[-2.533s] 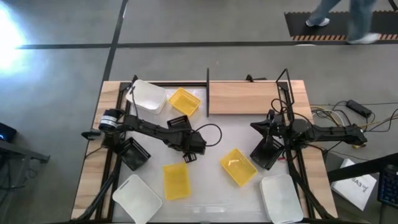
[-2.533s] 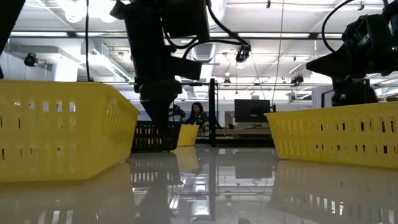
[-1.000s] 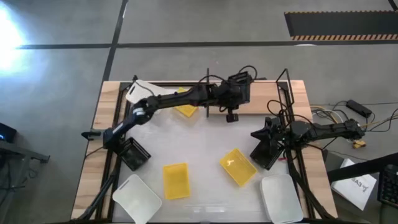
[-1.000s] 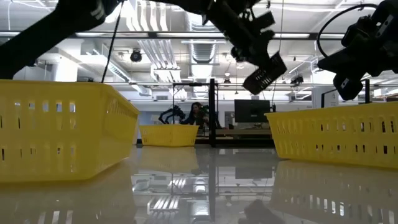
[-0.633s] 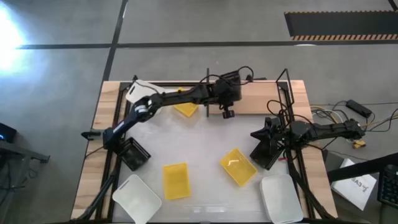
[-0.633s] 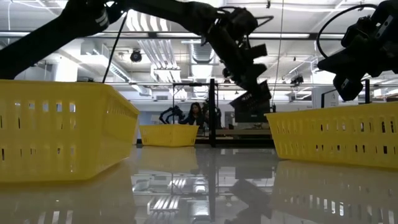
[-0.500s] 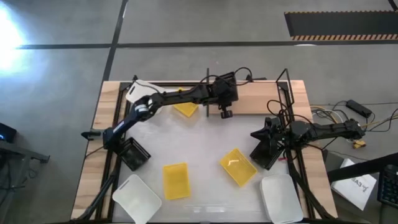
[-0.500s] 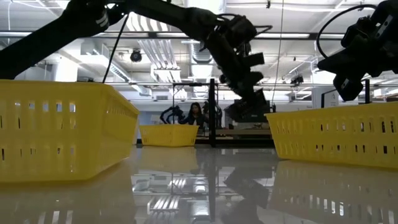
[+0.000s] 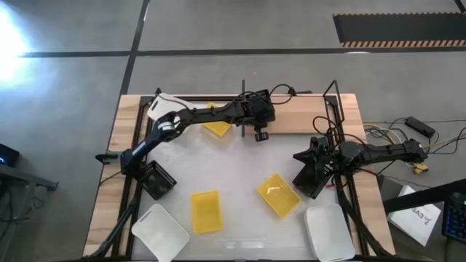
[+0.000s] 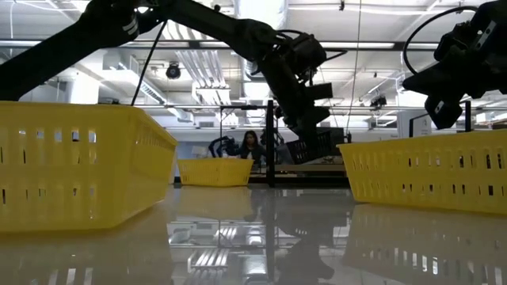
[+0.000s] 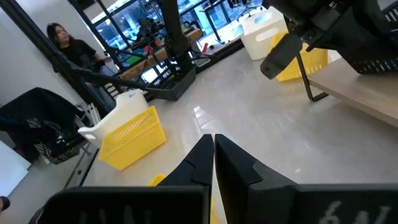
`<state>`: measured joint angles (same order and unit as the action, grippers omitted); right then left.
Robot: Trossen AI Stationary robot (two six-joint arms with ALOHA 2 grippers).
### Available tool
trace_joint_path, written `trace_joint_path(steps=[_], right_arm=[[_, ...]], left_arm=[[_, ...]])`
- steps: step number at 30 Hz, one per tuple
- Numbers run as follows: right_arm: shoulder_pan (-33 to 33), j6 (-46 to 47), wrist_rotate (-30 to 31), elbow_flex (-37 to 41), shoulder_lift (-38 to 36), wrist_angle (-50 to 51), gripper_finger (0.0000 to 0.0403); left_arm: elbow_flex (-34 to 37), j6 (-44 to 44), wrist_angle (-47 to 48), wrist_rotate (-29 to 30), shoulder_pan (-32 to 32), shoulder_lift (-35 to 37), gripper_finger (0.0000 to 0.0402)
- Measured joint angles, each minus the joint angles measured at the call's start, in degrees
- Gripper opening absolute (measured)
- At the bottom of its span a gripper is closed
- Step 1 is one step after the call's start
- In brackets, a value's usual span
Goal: Stack baskets on shelf by color
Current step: Put the center black bin on the shelf, then put the bottom right white bin on the shelf
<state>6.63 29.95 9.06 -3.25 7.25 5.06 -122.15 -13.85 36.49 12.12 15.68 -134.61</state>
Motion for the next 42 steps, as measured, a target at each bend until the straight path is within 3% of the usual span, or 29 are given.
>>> trace_joint_path(steps=[7,19,29,37,42], right_arm=[[0.0,0.0,0.0,0.0,0.0,0.1,0.0009],[0.0,-0.1,0.0,0.0,0.0,0.1,0.0009],[0.0,-0.4,-0.5,0.0,0.1,0.3,0.0009],[0.0,-2.5,-15.5,0.2,5.7,-1.3,0.0009],[0.3,-2.6,-19.3,0.9,12.0,-10.0,0.0009]], left_arm=[[-0.1,-0.4,0.0,0.0,0.1,0.0,0.0009],[-0.1,-0.5,0.2,0.0,0.1,0.3,0.0098],[-0.1,0.1,1.1,0.0,-2.9,6.2,0.0107],[4.3,2.5,3.2,0.1,-11.5,12.7,0.0107],[15.6,4.4,-8.5,5.0,-17.4,14.8,0.0107]])
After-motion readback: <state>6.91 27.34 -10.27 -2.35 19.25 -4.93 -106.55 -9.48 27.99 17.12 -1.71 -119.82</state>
